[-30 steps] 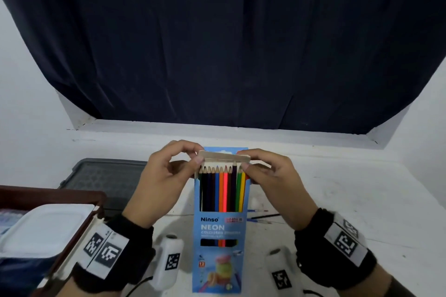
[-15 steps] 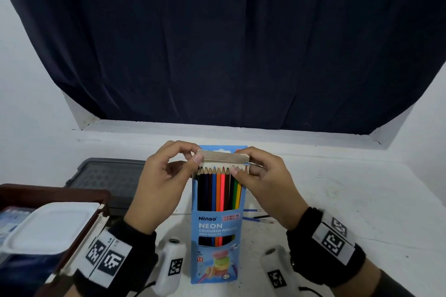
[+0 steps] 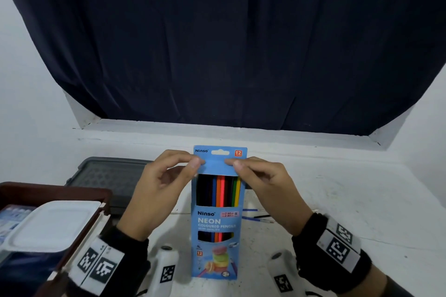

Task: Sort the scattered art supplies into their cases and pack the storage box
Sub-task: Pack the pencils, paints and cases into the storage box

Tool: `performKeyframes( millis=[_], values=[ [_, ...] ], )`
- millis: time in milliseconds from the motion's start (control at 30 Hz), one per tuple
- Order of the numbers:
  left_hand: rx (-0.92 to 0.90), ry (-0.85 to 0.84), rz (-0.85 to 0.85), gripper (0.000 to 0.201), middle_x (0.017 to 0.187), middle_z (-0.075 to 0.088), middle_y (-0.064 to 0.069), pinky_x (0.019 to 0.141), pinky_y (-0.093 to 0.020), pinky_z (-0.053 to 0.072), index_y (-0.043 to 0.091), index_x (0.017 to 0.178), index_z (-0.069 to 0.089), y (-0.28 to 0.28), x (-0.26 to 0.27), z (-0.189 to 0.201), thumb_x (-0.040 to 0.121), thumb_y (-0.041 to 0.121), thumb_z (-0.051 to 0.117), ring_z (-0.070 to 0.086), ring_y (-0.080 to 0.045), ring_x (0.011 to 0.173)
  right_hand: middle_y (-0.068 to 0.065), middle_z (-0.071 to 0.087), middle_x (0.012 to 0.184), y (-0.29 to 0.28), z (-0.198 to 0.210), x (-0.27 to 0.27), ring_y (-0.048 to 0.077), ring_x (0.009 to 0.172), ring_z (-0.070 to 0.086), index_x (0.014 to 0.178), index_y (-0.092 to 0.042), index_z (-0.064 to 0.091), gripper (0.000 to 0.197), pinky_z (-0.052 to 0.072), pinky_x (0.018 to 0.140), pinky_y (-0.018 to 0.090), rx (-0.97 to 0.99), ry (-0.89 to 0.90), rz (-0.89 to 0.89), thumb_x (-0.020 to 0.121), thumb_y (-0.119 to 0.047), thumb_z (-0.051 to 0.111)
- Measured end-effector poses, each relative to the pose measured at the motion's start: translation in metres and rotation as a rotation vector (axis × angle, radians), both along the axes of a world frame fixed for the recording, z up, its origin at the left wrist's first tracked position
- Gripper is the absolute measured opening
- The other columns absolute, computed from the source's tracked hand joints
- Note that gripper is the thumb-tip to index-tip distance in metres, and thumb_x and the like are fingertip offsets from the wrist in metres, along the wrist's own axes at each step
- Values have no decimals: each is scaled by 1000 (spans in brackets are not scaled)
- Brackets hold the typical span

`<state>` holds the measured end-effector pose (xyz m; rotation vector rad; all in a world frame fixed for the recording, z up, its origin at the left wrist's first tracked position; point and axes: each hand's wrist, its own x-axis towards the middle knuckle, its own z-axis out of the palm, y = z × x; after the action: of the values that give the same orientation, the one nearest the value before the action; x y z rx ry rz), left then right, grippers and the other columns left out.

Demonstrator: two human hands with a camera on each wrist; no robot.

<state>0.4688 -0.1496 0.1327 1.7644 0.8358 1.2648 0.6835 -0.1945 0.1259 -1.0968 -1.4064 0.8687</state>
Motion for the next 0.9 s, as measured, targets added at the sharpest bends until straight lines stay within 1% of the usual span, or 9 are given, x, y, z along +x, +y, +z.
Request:
performKeyframes(
  millis=[33, 133, 200, 300, 400, 500, 600, 833, 900],
  values=[
    [-2, -4, 2, 25, 107, 69, -3, 87, -25, 55, 18, 96, 77, 0, -1, -1, 93, 40, 66, 68, -16, 102, -9, 72, 102, 0, -2, 0, 9, 104, 65, 110, -21, 76, 21, 55, 86, 27, 11, 3, -8, 94, -22, 63],
    [31, 67, 31, 7, 97, 71, 3, 80, -21, 53, 18, 94, 74, 2, -1, -5, 89, 18, 70, 69, -14, 86, -13, 70, 104, 3, -5, -2, 12, 98, 66, 107, -21, 75, 23, 58, 78, 25, 55, -43, -43, 91, -7, 68],
    [55, 119, 29, 15, 94, 69, 7, 77, -20, 51, 20, 100, 71, 3, -1, -9, 89, 10, 71, 66, -14, 78, -22, 68, 99, 3, -6, -3, 8, 88, 65, 106, -22, 73, 23, 57, 79, 23, 106, -125, -73, 89, -6, 69],
    [78, 148, 60, 22, 105, 68, 6, 82, -34, 56, 25, 106, 69, 5, -4, -14, 87, 13, 74, 69, -16, 78, -20, 67, 103, 3, -9, -3, 3, 94, 65, 107, -20, 71, 23, 55, 83, 18, 181, -219, -102, 88, -7, 72],
    [48, 163, 79, 22, 102, 72, 1, 83, -47, 58, 28, 99, 74, 4, -9, -17, 81, 16, 79, 73, -16, 78, -14, 70, 105, 1, -16, -1, 3, 95, 67, 103, -19, 72, 23, 56, 81, 19, 183, -232, -94, 85, -6, 74],
    [15, 161, 75, 22, 90, 74, 2, 79, -38, 60, 28, 90, 77, 1, -13, -23, 75, 13, 83, 74, -14, 76, -14, 73, 102, -3, -27, 0, 7, 95, 69, 98, -23, 74, 22, 57, 80, 23, 177, -258, -102, 82, -8, 77],
    [27, 193, 81, 20, 86, 75, 5, 77, -32, 60, 24, 91, 78, -4, -16, -32, 73, 17, 84, 73, -12, 77, -13, 75, 95, -6, -38, 0, 9, 91, 70, 94, -24, 77, 21, 57, 79, 24, 122, -225, -118, 80, -8, 79],
    [149, 303, 133, 19, 93, 74, 19, 78, -21, 56, 29, 95, 77, -14, -23, -49, 77, 33, 79, 70, -8, 90, -17, 71, 84, -14, -54, -5, 3, 91, 67, 92, -23, 80, 16, 53, 66, 15, 85, -223, -97, 87, -10, 73],
    [172, 321, 125, 20, 95, 73, 20, 76, -19, 56, 30, 97, 77, -19, -23, -53, 78, 35, 78, 70, -6, 89, -18, 70, 86, -18, -57, -5, 1, 94, 66, 93, -23, 79, 15, 54, 64, 15, 81, -237, -73, 90, -11, 69]
  ],
)
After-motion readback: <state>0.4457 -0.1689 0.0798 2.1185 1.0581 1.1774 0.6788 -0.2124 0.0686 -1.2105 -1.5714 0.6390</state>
